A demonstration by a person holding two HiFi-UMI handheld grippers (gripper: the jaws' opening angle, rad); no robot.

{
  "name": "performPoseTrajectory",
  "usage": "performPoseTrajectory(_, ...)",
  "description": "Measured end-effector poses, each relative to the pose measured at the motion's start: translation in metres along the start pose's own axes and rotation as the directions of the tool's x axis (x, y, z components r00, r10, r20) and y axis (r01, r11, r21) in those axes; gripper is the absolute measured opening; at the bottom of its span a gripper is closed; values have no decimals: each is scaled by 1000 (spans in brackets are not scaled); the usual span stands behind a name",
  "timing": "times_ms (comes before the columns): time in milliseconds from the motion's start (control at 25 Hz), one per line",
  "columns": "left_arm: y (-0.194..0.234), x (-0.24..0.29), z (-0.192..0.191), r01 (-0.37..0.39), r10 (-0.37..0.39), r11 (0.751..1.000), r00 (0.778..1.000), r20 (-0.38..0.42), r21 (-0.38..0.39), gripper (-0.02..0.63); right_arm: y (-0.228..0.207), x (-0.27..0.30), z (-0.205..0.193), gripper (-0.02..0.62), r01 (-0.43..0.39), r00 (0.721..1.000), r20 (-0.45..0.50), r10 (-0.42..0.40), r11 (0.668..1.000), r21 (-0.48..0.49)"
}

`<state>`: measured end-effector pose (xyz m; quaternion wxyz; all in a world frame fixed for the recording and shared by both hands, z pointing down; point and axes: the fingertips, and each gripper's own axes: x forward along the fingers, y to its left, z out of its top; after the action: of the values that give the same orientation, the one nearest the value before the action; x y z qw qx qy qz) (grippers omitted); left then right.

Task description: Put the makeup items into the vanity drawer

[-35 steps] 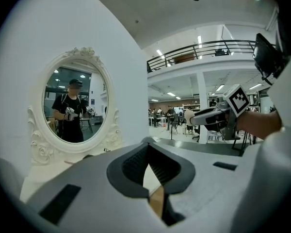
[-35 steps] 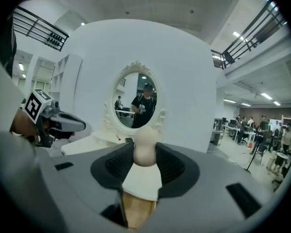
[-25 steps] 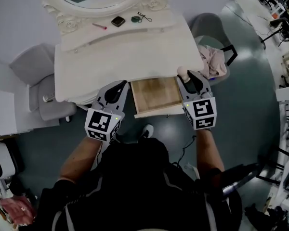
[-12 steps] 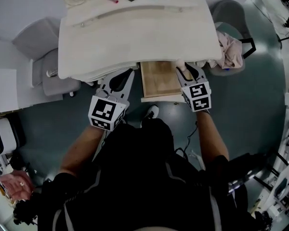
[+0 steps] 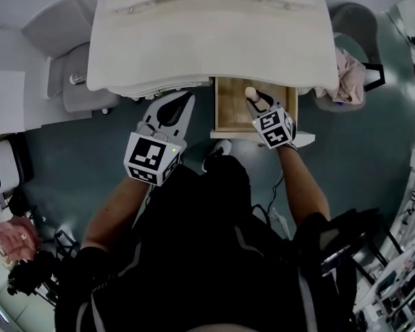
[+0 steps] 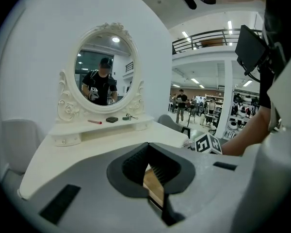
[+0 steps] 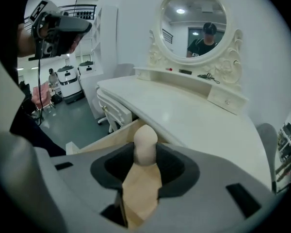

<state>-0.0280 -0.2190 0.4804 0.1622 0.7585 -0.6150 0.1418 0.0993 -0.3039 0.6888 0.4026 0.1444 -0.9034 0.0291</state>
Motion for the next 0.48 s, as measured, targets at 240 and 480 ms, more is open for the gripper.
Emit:
performPoseTrajectory(240,9,1,-14,-31,31,999,999,-22,-9,3,18,46,-27,153,-69,992,-107,60,994,-81)
performPoseTrajectory(480,16,0,-19,-51,51,999,998,-22,-9,3,26,80,-42,155,-147,973,-200,113,976,-162)
